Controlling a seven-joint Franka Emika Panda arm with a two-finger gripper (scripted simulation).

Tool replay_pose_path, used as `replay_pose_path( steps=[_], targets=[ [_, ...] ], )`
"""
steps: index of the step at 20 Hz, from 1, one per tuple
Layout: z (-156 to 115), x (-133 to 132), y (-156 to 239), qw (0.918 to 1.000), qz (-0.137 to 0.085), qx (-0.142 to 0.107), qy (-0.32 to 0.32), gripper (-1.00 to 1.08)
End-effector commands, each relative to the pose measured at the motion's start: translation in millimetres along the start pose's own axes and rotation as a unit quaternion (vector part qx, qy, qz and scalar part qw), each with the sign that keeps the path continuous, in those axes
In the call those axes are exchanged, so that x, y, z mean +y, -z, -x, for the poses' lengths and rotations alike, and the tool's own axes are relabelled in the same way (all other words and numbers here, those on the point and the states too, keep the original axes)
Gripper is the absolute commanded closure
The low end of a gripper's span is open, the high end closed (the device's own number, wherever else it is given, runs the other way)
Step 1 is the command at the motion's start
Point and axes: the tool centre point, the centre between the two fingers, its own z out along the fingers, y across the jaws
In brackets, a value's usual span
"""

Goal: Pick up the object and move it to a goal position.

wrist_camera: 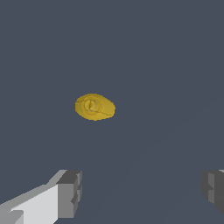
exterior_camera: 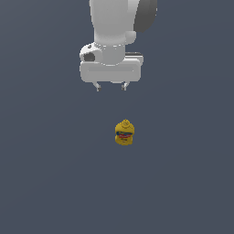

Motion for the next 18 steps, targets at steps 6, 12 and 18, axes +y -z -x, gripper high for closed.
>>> replay_pose_path(
  steps=[6, 12, 18],
  targets=[
    [-3.7, -5.5, 2.6, 1.0, -0.007, 0.003, 0.006, -0.92],
    [-7.6, -11.5, 5.9, 0.9998, -0.014, 0.007, 0.011, -0.92],
    [-8.4, -11.7, 4.1, 0.9997, -0.013, 0.006, 0.022, -0.92]
  ],
)
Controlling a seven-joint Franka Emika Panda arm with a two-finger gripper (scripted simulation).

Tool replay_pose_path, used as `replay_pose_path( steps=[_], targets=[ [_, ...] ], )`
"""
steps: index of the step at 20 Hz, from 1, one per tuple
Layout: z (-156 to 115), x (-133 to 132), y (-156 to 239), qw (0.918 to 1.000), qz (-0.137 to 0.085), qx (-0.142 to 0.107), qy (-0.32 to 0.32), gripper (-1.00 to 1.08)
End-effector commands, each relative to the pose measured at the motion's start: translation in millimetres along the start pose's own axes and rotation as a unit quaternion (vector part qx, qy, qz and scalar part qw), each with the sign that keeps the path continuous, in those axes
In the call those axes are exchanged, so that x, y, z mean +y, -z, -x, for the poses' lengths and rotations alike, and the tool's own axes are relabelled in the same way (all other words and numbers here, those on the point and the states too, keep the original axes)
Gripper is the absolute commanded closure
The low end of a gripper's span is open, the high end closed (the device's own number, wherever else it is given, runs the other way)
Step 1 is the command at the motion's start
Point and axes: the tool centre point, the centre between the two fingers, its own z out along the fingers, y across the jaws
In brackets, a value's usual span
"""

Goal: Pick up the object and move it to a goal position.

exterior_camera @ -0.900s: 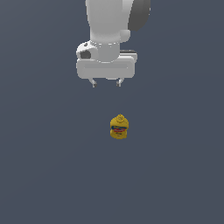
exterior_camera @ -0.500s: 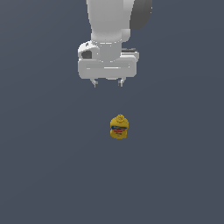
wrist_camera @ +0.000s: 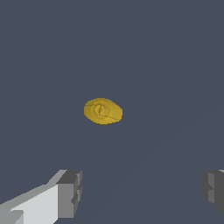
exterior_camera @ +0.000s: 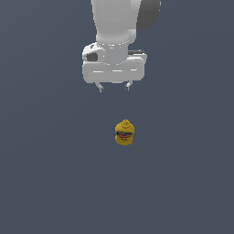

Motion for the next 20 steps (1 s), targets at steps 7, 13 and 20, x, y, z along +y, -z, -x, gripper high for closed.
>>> replay_pose_path(
  steps=[7, 13, 20],
  targets=[
    [-4.5, -2.7, -7.2, 0.9988, 0.001, -0.002, 0.048, -0.92],
    [-10.4, -6.3, -16.9, 0.9937, 0.003, -0.004, 0.112, -0.92],
    [-18.9, -12.0, -32.0, 0.9779, 0.004, -0.008, 0.209, -0.92]
  ],
)
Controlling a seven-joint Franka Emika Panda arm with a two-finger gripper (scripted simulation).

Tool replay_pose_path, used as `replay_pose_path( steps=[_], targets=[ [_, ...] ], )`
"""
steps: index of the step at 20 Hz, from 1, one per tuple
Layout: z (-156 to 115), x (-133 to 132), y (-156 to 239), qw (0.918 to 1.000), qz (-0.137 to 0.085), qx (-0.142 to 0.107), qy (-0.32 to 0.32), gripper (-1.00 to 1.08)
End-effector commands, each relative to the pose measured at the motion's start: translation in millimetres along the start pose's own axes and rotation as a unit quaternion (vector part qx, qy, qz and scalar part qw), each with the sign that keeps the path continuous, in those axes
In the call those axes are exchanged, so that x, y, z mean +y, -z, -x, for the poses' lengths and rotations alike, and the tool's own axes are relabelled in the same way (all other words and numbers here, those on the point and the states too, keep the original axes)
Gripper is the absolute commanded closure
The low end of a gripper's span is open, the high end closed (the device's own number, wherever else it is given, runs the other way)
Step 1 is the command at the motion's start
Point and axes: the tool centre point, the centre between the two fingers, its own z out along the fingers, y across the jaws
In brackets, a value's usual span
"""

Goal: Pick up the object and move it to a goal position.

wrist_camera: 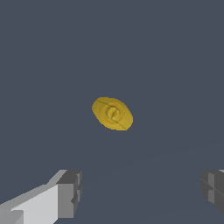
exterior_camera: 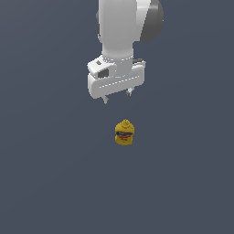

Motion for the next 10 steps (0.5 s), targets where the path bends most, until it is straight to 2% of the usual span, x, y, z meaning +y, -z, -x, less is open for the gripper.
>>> replay_pose_path(
  steps=[1, 5, 10],
  targets=[
    [-3.7, -0.9, -5.5, 0.9993, 0.0, -0.001, 0.036, -0.92],
    [-9.4, -2.5, -14.4, 0.9957, 0.0, -0.003, 0.092, -0.92],
    [-16.4, -4.8, -25.6, 0.9867, 0.0, -0.005, 0.163, -0.92]
  ],
)
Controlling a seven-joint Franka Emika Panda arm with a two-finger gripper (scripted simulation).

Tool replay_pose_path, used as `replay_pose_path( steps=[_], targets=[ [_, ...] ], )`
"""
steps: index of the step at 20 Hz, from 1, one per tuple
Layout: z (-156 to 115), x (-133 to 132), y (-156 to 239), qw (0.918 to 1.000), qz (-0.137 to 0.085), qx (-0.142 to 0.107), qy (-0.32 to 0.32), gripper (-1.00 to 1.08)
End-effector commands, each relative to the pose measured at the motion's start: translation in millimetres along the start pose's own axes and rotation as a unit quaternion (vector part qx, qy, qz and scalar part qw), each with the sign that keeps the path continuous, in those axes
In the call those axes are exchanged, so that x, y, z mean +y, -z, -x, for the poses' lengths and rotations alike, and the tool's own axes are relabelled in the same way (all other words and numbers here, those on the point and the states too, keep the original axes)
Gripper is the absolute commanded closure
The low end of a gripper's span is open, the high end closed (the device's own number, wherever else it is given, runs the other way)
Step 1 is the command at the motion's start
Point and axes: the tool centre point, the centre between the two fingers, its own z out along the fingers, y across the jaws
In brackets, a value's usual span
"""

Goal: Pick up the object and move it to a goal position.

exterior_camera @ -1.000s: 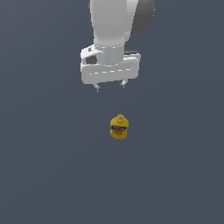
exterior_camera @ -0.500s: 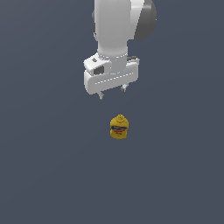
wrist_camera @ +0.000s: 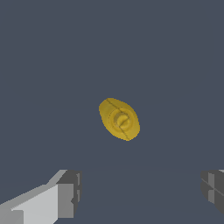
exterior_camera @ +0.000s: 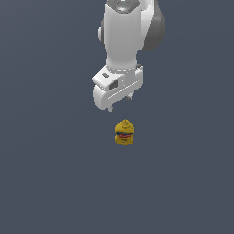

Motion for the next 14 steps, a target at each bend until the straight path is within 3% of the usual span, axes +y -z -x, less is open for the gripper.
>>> replay_pose_path(
  steps=[1, 7, 14],
  targets=[
    [-3.8, -0.1, -5.7, 0.9993, 0.0, -0.001, 0.036, -0.92],
    [-12.5, -0.9, -19.4, 0.9927, -0.002, -0.003, 0.121, -0.92],
    [-22.4, -2.3, -35.5, 0.9761, -0.004, -0.004, 0.217, -0.92]
  ],
)
